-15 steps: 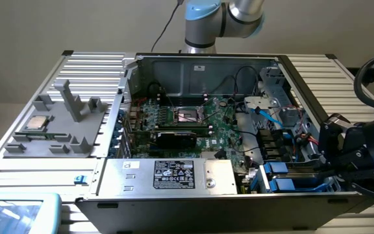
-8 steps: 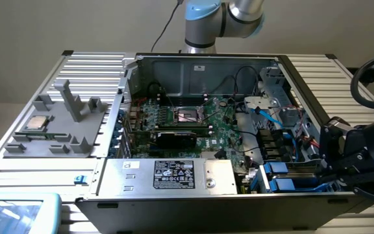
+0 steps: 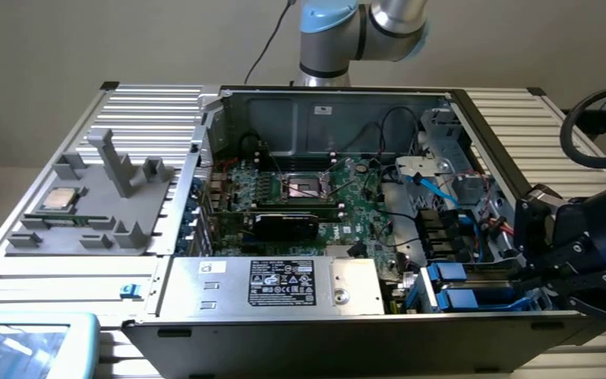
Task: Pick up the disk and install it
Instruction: 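Insert the first disk wire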
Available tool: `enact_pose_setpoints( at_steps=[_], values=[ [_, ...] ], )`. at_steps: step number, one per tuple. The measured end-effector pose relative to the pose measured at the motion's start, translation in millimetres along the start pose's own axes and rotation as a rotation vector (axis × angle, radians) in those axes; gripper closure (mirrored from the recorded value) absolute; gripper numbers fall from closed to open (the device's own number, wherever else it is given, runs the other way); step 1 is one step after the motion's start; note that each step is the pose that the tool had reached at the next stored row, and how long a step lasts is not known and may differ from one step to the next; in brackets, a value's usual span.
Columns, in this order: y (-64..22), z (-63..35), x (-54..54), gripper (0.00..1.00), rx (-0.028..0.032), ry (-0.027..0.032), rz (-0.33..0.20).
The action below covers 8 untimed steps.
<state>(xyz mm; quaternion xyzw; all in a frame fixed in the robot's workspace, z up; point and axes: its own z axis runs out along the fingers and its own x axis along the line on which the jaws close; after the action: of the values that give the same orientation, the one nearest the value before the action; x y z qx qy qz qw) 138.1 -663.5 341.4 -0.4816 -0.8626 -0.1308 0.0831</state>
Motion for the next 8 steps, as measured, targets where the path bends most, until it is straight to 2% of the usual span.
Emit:
enact_pose_setpoints(
  at_steps=[6, 8],
  values=[
    [4.9, 4.0, 10.8, 0.84, 0.0014, -0.0022, 0.0],
    [6.1, 5.0, 13.0, 0.84, 0.0063, -0.0101, 0.0]
  ],
)
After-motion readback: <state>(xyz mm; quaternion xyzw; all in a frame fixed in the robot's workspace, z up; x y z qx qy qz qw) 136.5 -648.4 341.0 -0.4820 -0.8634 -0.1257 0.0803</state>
